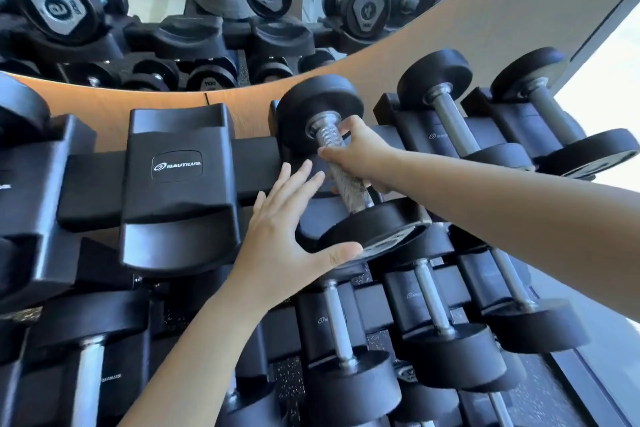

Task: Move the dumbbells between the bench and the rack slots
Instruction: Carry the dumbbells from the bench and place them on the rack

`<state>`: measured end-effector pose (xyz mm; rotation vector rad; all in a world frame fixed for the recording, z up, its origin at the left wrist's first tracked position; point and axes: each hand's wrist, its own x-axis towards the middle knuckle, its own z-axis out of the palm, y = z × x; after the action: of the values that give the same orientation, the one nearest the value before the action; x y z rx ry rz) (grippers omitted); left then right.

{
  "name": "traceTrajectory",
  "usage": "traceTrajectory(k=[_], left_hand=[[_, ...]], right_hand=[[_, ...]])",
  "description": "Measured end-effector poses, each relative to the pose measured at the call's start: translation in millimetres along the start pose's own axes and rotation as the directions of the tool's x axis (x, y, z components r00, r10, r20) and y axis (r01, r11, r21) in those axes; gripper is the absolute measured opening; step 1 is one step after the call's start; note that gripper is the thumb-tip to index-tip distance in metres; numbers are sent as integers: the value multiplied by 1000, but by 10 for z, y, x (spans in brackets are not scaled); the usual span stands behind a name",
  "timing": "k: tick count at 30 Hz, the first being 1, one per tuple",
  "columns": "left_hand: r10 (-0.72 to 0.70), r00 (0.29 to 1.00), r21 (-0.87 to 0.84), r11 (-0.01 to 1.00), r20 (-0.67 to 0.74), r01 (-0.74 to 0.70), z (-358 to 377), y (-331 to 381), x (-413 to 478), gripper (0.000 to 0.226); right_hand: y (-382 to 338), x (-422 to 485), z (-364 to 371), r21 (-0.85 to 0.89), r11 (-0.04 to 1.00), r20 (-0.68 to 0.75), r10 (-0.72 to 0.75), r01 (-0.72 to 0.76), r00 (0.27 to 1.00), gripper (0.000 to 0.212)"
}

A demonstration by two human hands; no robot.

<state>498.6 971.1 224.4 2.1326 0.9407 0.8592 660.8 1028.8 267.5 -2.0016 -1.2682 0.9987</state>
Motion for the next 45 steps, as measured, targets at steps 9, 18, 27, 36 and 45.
traceTrajectory(k=[9,18,27,36,45], left_hand=[[4,996,104,995,-91,6,-32,-304,293,94],[47,988,181,983,-149,-19,10,-493,448,85],[57,986,139,990,-154,-36,94,-521,492,84],[39,987,141,990,-153,-18,178,-453,412,78],[33,991,170,985,-133,-10,230,-329,325,71]], right_hand=[[-180,392,33,50,998,-104,-22,27,994,52],[-77,618,95,100,995,-131,39,-26,991,48],[25,739,55,142,990,-68,34,-24,997,48],[93,499,-75,-117,979,-95,-180,168,979,69],[424,-292,-78,-185,904,-155,-415,386,897,44]])
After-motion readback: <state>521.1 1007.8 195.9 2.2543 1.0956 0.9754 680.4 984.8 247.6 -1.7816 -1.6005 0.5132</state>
